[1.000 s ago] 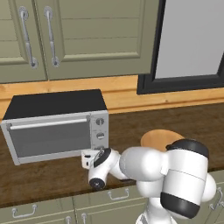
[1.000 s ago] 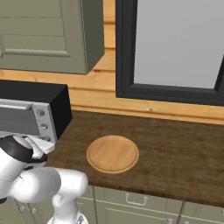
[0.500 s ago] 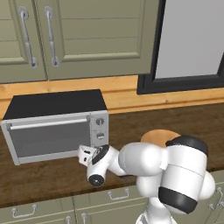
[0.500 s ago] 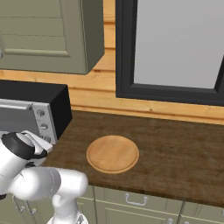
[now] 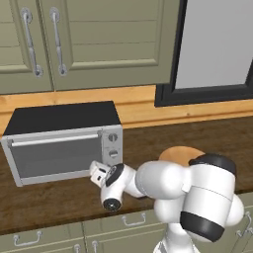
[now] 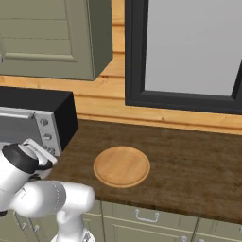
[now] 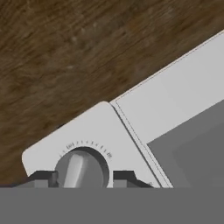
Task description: Pick up the kebab skewer and baguette bread, and place them inside the toaster oven. Close the toaster oven door and start by setting the timer.
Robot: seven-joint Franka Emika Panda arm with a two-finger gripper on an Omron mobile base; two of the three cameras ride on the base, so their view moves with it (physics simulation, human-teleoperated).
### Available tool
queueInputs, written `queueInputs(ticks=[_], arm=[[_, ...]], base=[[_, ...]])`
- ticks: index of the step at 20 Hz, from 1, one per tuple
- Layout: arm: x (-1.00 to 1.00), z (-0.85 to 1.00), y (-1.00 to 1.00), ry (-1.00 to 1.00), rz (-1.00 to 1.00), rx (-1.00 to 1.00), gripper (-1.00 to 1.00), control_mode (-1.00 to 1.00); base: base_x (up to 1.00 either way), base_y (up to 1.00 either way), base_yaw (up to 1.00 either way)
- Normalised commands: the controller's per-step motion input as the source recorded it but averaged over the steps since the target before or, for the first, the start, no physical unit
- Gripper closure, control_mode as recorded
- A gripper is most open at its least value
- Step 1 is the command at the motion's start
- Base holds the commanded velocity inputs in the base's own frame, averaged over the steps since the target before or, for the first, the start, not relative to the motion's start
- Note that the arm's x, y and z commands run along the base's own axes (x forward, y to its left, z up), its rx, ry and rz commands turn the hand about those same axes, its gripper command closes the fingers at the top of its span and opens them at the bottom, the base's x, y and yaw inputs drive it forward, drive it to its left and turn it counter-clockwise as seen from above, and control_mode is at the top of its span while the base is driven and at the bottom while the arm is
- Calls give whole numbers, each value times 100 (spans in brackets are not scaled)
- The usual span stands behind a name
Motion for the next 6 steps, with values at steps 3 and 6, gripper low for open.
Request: queueInputs(ticks=[3, 6], arm=[[14, 0, -12, -4, 0, 29, 100, -100], [14, 0, -8, -3, 0, 30, 100, -100]], base=[[0, 0, 0], [0, 0, 0]])
